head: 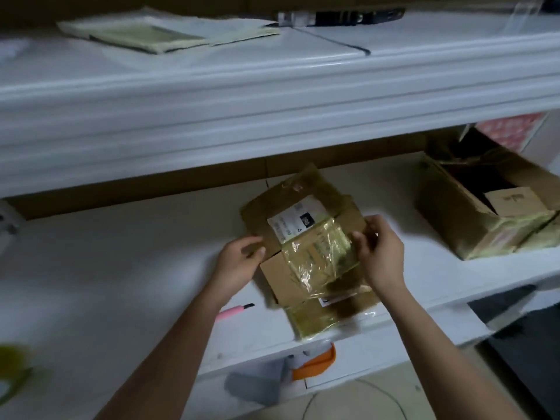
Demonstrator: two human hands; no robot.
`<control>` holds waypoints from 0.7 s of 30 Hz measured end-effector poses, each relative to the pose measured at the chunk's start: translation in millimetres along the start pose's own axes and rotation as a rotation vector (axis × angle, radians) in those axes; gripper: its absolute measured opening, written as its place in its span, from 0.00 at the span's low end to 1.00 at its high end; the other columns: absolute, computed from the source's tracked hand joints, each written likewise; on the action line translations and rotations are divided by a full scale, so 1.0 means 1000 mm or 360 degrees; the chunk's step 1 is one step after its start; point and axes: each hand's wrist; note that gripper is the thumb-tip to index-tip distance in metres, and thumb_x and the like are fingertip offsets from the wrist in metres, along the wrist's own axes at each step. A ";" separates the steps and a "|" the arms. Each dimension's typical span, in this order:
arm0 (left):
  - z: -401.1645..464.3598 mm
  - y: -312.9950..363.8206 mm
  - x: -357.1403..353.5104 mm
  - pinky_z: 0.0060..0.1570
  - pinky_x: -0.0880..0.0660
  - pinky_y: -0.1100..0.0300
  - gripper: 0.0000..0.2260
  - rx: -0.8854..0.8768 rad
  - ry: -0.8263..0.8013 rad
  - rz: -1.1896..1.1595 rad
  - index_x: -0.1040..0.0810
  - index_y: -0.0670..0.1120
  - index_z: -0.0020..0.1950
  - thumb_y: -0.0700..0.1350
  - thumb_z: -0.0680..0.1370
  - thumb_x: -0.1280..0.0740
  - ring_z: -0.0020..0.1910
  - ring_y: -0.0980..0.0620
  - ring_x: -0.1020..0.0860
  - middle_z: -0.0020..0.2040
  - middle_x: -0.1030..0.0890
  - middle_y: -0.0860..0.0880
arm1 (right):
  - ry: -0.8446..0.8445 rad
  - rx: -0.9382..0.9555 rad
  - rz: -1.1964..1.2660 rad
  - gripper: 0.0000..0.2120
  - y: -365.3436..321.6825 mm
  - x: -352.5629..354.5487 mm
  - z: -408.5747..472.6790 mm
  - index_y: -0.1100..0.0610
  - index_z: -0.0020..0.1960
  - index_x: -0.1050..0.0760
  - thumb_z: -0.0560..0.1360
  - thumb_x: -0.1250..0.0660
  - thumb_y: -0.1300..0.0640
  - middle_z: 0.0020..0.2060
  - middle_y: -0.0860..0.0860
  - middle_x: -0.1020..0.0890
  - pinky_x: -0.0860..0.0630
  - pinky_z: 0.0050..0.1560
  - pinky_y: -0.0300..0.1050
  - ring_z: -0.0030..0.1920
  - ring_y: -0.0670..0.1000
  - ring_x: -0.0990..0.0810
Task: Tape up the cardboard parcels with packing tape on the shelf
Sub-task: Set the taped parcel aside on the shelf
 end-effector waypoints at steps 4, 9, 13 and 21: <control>-0.007 -0.005 0.046 0.54 0.28 0.61 0.16 -0.0149 0.0233 0.0062 0.26 0.46 0.69 0.43 0.81 0.34 0.51 0.56 0.22 0.56 0.21 0.53 | 0.0024 0.0202 0.0298 0.06 -0.050 -0.008 -0.014 0.54 0.50 0.25 0.77 0.31 0.63 0.37 0.42 0.24 0.32 0.40 0.26 0.40 0.36 0.24; -0.011 -0.017 0.117 0.74 0.38 0.45 0.28 -0.0202 0.0652 -0.0028 0.45 0.53 0.80 0.54 0.82 0.38 0.76 0.46 0.37 0.79 0.40 0.48 | -0.0054 0.0582 0.0358 0.08 -0.098 -0.037 -0.029 0.59 0.51 0.21 0.75 0.32 0.68 0.43 0.45 0.23 0.30 0.45 0.29 0.43 0.37 0.26; -0.030 -0.021 0.159 0.71 0.34 0.50 0.25 -0.0258 0.0784 -0.0281 0.40 0.56 0.78 0.53 0.82 0.38 0.71 0.49 0.31 0.74 0.31 0.51 | -0.0212 0.0904 0.0534 0.11 -0.132 -0.061 -0.038 0.62 0.51 0.20 0.72 0.35 0.72 0.47 0.48 0.22 0.28 0.52 0.32 0.48 0.41 0.24; -0.088 -0.053 0.188 0.43 0.28 0.67 0.14 -0.0231 0.0958 -0.0344 0.28 0.49 0.68 0.46 0.83 0.39 0.51 0.54 0.22 0.57 0.22 0.50 | -0.0632 0.0567 0.0649 0.22 -0.151 -0.116 -0.068 0.49 0.68 0.27 0.78 0.39 0.67 0.70 0.53 0.36 0.29 0.67 0.48 0.65 0.50 0.30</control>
Point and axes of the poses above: each hand's wrist, its own z-axis towards the middle knuckle, its own x-axis out of the back of the hand, y = z × x
